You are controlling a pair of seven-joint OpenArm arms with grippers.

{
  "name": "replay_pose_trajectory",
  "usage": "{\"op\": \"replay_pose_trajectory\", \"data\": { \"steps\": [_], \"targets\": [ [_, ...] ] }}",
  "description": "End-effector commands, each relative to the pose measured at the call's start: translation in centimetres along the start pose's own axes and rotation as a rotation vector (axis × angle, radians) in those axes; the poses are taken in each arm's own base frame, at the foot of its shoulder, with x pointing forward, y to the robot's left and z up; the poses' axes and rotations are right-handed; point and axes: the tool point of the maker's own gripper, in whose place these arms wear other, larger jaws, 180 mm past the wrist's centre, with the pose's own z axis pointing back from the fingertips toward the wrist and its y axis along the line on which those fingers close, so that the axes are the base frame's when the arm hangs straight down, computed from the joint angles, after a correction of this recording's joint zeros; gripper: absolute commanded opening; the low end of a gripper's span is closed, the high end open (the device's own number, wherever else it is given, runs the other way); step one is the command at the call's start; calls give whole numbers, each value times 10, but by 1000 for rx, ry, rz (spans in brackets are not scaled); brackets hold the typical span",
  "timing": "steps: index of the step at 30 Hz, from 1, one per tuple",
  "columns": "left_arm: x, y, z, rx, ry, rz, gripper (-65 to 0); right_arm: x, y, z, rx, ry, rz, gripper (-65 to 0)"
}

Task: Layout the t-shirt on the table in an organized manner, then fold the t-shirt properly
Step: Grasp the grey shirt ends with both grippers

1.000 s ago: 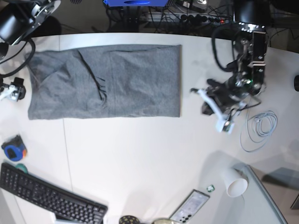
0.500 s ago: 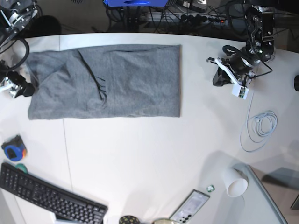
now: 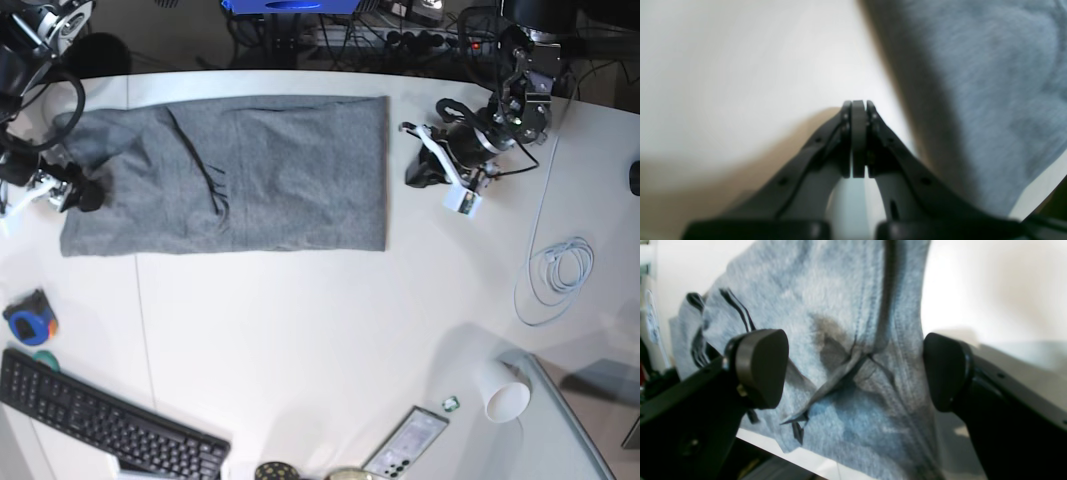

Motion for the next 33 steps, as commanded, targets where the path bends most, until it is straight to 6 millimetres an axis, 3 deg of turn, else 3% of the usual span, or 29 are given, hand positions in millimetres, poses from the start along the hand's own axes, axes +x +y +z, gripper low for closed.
{"op": "replay_pose_trajectory", "data": {
  "steps": [1, 3, 9, 12, 18, 29, 31, 33],
  "targets": [
    [15, 5, -1, 0, -43, -10, -650, -24, -8, 2, -44, 103, 19, -59],
    [10, 2, -8, -7, -34, 16, -650, -24, -4, 2, -51, 112, 56, -59],
    [23, -1, -19, -17, -55, 29, -650, -32, 0, -1, -46, 124, 65, -60],
    [34, 0, -22, -18, -72, 23, -650, -27, 1, -2, -42, 96, 63, -60],
    [33, 3, -25, -14, -64, 33, -650, -14, 4, -4, -37, 42, 68, -159],
    [27, -19, -34, -69, -33, -2, -650, -10, 10, -12, -10, 44, 48, -179],
    [27, -19, -34, -69, -34, -1, -650, -10, 10, -12, -11, 45, 49, -222],
    [27, -18, -34, -68, -36, 0, -650, -10, 10, -13, -12, 47, 50, -306]
  ]
}}
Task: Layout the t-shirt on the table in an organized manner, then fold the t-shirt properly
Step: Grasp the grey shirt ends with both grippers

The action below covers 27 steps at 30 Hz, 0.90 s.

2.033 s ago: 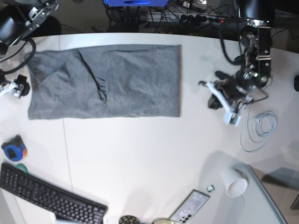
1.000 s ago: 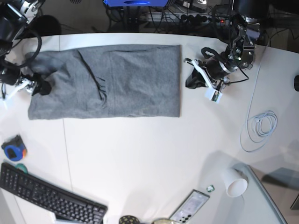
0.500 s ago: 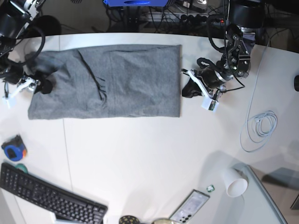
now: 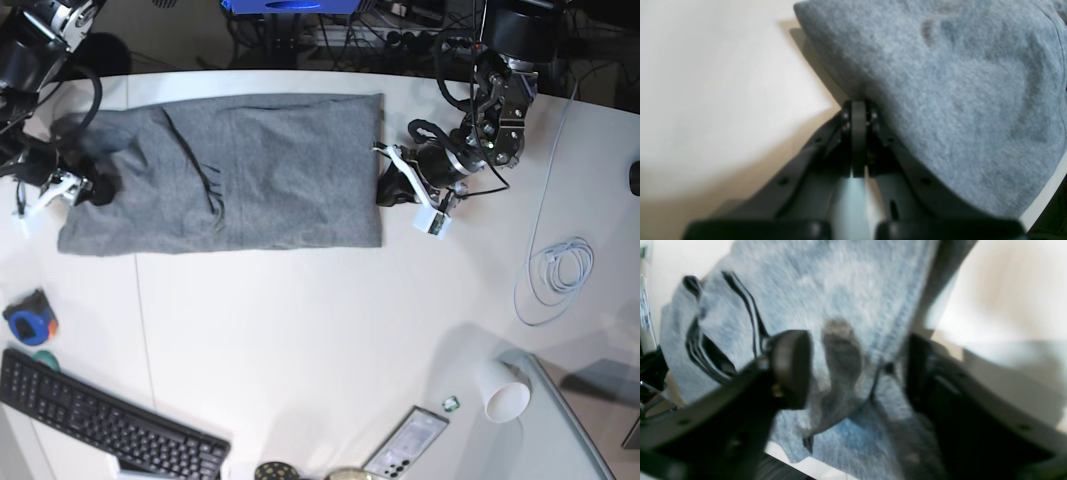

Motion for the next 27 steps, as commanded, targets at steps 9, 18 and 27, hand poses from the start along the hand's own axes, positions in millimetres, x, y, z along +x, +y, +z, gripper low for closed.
{"op": "replay_pose_trajectory", "data": {
  "steps": [9, 18, 27],
  "targets": [
    [18, 4, -2, 0, -15, -37, -650, -5, -6, 3, -30, 47, 12, -392],
    [20, 6, -4, 1, -13, -36, -650, 3, 6, -4, -11, 53, 56, -644],
    [17, 3, -4, -3, -11, -33, -650, 18, 33, 13, -47, 41, 219, -645]
  ]
}}
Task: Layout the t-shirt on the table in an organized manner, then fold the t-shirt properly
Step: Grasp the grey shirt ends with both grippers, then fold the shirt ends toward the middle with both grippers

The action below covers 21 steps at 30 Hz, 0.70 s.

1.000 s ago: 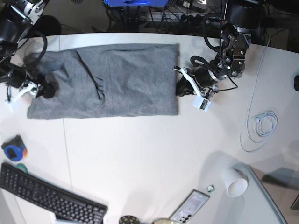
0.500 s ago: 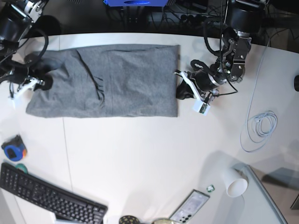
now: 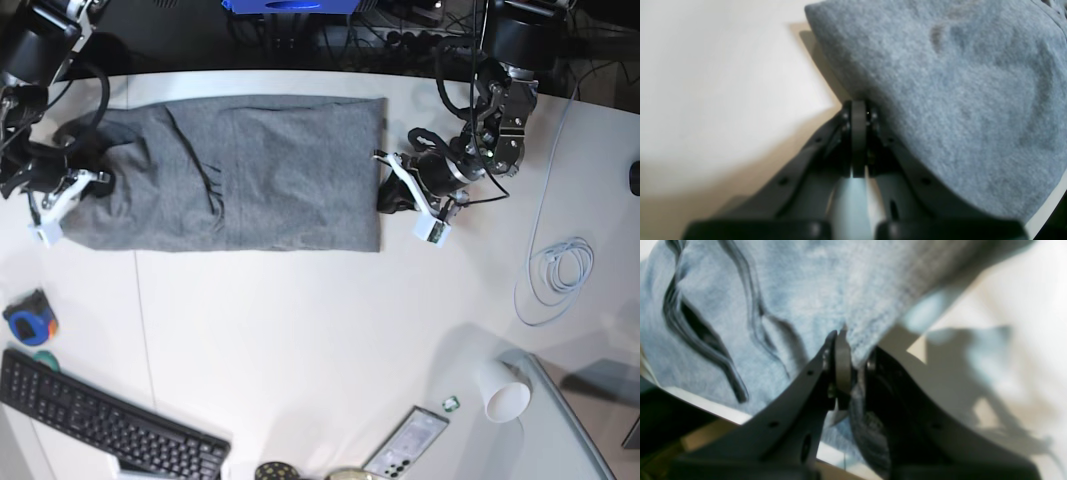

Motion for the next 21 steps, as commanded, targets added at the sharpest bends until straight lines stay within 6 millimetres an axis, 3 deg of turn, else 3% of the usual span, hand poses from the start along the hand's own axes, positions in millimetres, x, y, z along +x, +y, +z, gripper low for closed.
{"op": "replay_pose_trajectory", "data": {
  "steps": [1, 10, 21],
  "targets": [
    [9, -4, -1, -12, -20, -10, -650, 17, 6, 7, 5, -49, 30, -645],
    [14, -16, -9, -34, -37, 4, -650, 24, 44, 29, -26, -68, 146, -645],
    [12, -17, -9, -35, -35, 7, -650, 16, 83, 30, 4, -31, 168, -645]
  ]
}}
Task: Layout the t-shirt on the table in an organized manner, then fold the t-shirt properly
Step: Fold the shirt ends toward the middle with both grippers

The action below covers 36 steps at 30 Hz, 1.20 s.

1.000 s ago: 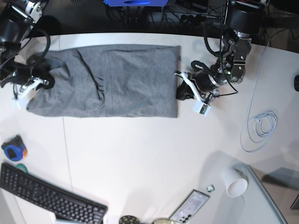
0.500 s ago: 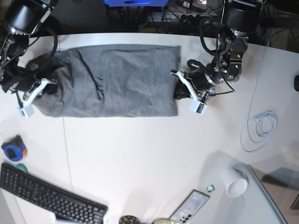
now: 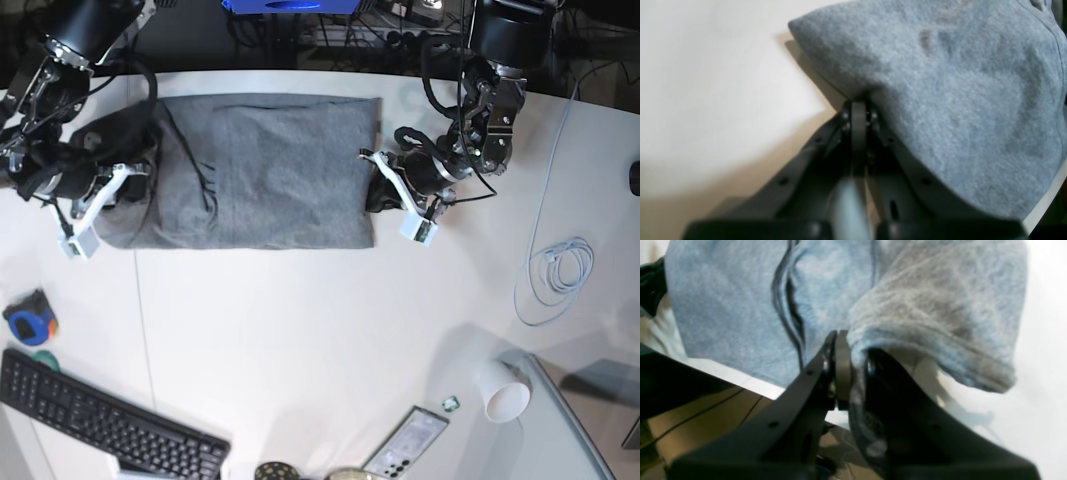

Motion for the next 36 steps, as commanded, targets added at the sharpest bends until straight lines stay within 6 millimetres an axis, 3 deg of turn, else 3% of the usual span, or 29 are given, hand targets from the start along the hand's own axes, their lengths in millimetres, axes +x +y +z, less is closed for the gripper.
{"op": "replay_pose_trajectory", "data": {
  "steps": [1, 6, 10, 17, 24, 34, 36],
  "targets": [
    [11, -1, 0, -9, -26, -13, -650, 14, 4, 5, 6, -45, 24, -645],
    [11, -6, -2, -16, -29, -6, -650, 10, 37, -8, 63, 2, 136, -644],
    [11, -7, -3, -20, -31, -6, -650, 16, 76, -15, 151, -59, 209, -644],
    [1, -38, -14, -98, 16, -61, -650, 16, 121, -21, 276, -80, 288, -644],
    [8, -43, -18, -105, -4, -51, -650, 20, 139, -21, 314, -103, 328, -644],
    [8, -43, -18, -105, -4, -51, -650, 7, 164, -27, 370, -65, 385, -644],
    [8, -43, -18, -105, -4, -51, -650, 13, 166, -27, 375, -92, 361, -645]
  ]
}}
